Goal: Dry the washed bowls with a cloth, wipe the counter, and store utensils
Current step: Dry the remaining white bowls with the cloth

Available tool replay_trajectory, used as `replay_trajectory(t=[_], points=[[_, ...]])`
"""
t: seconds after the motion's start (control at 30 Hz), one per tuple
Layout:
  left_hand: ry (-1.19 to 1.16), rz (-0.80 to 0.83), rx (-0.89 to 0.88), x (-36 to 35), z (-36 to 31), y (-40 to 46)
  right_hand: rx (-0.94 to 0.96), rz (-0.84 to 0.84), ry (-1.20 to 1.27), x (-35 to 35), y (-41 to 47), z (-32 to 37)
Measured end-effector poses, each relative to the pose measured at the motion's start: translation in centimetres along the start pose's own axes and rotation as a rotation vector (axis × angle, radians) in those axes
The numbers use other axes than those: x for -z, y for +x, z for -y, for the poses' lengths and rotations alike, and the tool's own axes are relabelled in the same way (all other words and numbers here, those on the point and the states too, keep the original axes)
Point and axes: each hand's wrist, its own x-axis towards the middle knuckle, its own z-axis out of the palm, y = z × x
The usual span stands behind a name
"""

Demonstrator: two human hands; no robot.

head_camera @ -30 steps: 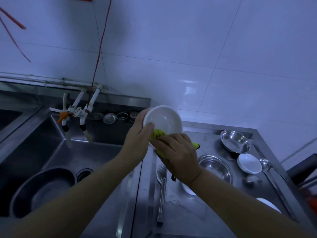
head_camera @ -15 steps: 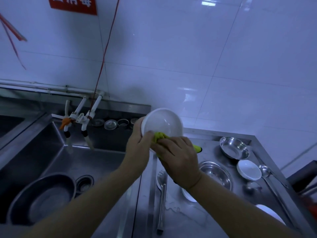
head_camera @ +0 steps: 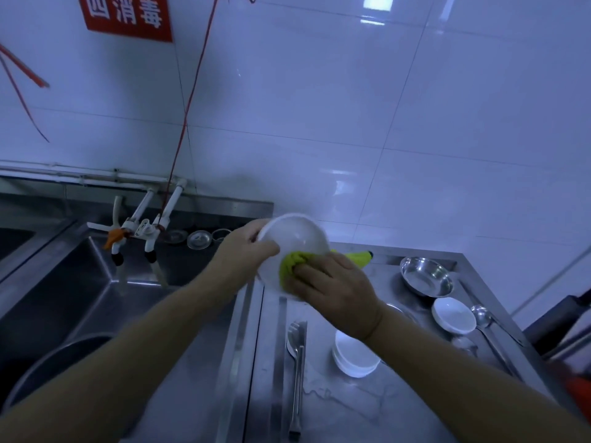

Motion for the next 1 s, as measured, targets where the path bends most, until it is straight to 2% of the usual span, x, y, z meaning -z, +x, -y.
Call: replay_trajectory(t=[0.1,0.17,0.23,0.3,0.4,0.47,0.5,0.63,0.7,0.87,0.93,1.0], points=[[-0.241,-0.212,-0.096,-3.2,1.5,-1.6,-0.338,-0.092,-0.015,-0.5,1.6,2.2],[-0.303,-0.274,-0.144,-3.7,1.7,-1.7,-0.421,-0.122,0.025,-1.1,2.0,3.7],[-0.270,-0.219,-0.187,-3.0,1.6,-1.5,-0.386,-0.118,0.050,-1.2,1.5,4.2],[-0.186,-0.121,-0.197,-1.9,1.4,-1.3,-0.241,-0.091,0.054,-0.8,0.5,2.9],[0.093,0.153,-0.072,0.1,0.7,0.1,0.064,0.001,0.067,0.0,-1.1,0.3],[0.190,0.288,0.023,0.9,0.0,0.8,0.144,0.050,0.077,0.1,-1.6,-0.5],[0.164,0.266,0.049,1.0,-0.1,0.8,0.122,0.058,0.074,0.0,-1.6,-0.5],[-0.149,-0.068,0.018,-1.6,1.7,-1.0,-0.143,0.063,0.028,-0.7,-0.8,0.7],[-0.235,-0.166,0.004,-2.6,2.4,-1.6,-0.241,0.110,0.072,-0.8,-0.5,1.6],[-0.194,-0.122,-0.054,-1.9,2.3,-0.9,-0.399,0.246,0.356,-0.4,-0.5,3.5],[-0.192,-0.093,-0.072,-1.7,2.4,-0.8,-0.348,0.276,0.300,-0.1,-0.8,2.7],[-0.186,-0.060,-0.066,-1.7,2.4,-0.8,-0.268,0.302,0.140,0.2,-0.6,1.4]])
